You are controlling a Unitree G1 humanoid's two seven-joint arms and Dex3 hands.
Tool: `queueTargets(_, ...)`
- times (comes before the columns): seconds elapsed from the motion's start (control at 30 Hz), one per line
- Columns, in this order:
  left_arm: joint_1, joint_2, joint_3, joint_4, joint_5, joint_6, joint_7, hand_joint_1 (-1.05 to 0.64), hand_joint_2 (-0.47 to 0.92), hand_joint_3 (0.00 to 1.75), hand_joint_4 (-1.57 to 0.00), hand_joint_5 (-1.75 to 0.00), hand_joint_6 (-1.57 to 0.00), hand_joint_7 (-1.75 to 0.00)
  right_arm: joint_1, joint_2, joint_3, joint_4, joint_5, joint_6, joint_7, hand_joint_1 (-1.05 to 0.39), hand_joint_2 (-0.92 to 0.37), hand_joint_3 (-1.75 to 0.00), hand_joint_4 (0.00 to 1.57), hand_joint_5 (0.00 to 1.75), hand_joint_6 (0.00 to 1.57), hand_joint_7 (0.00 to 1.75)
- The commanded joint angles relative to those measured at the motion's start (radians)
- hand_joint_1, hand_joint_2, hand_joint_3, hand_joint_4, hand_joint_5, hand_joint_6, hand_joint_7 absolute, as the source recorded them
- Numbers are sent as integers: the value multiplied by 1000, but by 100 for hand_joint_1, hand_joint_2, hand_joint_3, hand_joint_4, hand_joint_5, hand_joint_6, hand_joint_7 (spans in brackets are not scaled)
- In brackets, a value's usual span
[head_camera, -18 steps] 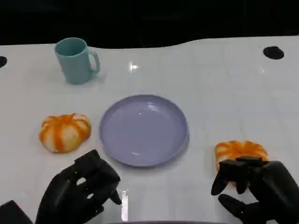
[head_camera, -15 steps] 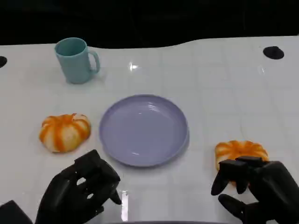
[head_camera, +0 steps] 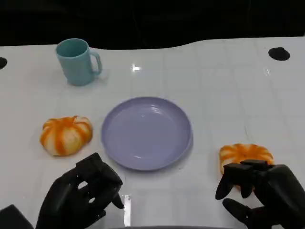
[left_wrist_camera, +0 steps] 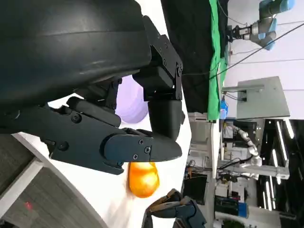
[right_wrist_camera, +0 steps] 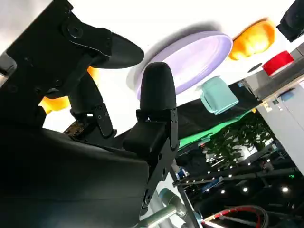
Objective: Grasp the bread from the table and place it into the plate.
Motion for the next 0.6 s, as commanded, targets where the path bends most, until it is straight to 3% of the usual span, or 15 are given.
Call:
queueTargets(0.03, 7, 10, 7, -10, 1, 1, 6, -55, 92, 32, -64, -175, -58, -149, 2, -10, -4, -5, 10, -1, -2, -14, -24, -115, 89, 159, 82, 124)
queueTargets(0.2, 1, 12, 10, 1, -2, -2, 1, -56, 92, 31, -64, -175, -58, -149, 0, -12, -5, -4, 15, -4, 3, -15, -23, -116, 89, 158, 82, 122)
queueTargets(0.33, -2, 12, 10, 6, -2, -6, -1, -55, 92, 32, -64, -175, -58, -149, 0, -16, -12, -14, 18, -2, 1, -17, -23, -117, 89, 152, 84, 111)
queueTargets(0.53, -1, 13, 11, 3, -4, -1, 0, -55, 92, 32, -64, -175, -58, -149, 17, -36, -35, -105, 1, 68, 43, -22, -23, -115, 81, 132, 89, 70)
queueTargets(0.6, 0, 14, 11, -1, -5, 0, -1, -55, 92, 31, -64, -175, -58, -149, 27, -48, -43, -156, -10, 112, 76, -26, -30, -104, 71, 114, 83, 53)
